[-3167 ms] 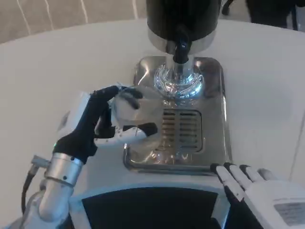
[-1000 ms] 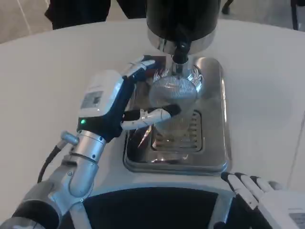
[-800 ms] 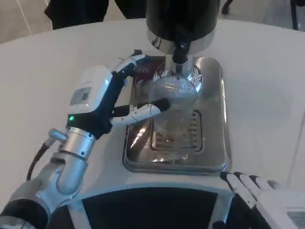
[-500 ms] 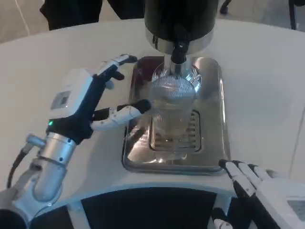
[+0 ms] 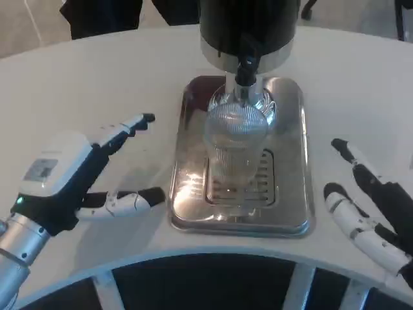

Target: Grasp the cup under the faucet to collect the drink, then remove the cup.

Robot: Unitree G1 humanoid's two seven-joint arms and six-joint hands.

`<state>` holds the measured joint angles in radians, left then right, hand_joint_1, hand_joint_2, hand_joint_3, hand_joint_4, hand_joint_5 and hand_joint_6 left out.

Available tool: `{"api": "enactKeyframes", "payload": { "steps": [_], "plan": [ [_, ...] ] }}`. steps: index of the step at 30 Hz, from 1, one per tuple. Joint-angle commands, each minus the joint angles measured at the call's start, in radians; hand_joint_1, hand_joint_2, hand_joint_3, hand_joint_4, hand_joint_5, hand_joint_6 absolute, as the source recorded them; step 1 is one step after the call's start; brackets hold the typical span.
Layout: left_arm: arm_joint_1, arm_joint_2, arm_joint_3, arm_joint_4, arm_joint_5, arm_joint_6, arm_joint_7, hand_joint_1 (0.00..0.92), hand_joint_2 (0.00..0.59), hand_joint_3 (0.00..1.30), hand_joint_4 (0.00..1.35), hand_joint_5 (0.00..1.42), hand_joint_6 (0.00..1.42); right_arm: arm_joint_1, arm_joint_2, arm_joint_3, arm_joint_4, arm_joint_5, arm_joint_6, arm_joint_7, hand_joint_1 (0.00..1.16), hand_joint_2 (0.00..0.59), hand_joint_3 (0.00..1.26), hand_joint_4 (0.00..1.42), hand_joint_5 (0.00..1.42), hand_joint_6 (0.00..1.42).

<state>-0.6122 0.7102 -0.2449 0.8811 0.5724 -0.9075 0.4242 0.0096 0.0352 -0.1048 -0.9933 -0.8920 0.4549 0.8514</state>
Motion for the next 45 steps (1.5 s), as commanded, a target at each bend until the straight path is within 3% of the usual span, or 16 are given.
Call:
{"api": "enactKeyframes", "payload": {
  "steps": [1, 3, 9, 23, 34, 45],
  "plan": [
    [0.072, 0.047, 0.006, -0.074, 0.031, -0.005, -0.036, 0.061, 0.107, 0.13, 0.11, 0.21, 0.37, -0.114, -0.028, -0.017, 0.042, 0.107, 0.120, -0.018, 0.15, 0.586, 0.00, 0.00, 0.00, 0.00],
    [0.101, 0.058, 0.012, -0.101, 0.037, 0.003, -0.043, 0.061, 0.107, 0.12, 0.11, 0.19, 0.37, -0.163, -0.045, -0.018, 0.059, 0.150, 0.166, -0.034, 0.22, 0.586, 0.00, 0.00, 0.00, 0.00],
    [0.157, 0.071, 0.034, -0.154, 0.032, 0.027, -0.065, 0.061, 0.106, 0.11, 0.09, 0.18, 0.35, -0.260, -0.090, -0.001, 0.078, 0.262, 0.266, -0.092, 0.28, 0.586, 0.00, 0.00, 0.00, 0.00],
    [0.263, 0.094, 0.085, -0.257, 0.033, 0.060, -0.104, 0.045, 0.105, 0.10, 0.07, 0.15, 0.33, -0.425, -0.181, 0.061, 0.097, 0.483, 0.404, -0.223, 0.31, 0.586, 0.00, 0.00, 0.00, 0.00],
    [0.338, 0.104, 0.134, -0.317, 0.023, 0.082, -0.135, 0.041, 0.096, 0.11, 0.06, 0.15, 0.33, -0.532, -0.229, 0.129, 0.148, 0.609, 0.446, -0.319, 0.32, 0.586, 0.00, 0.00, 0.00, 0.00],
    [0.402, 0.116, 0.190, -0.374, 0.013, 0.093, -0.159, 0.029, 0.097, 0.11, 0.07, 0.15, 0.33, -0.580, -0.268, 0.172, 0.197, 0.710, 0.449, -0.378, 0.32, 0.586, 0.00, 0.00, 0.00, 0.00]
  ]
}}
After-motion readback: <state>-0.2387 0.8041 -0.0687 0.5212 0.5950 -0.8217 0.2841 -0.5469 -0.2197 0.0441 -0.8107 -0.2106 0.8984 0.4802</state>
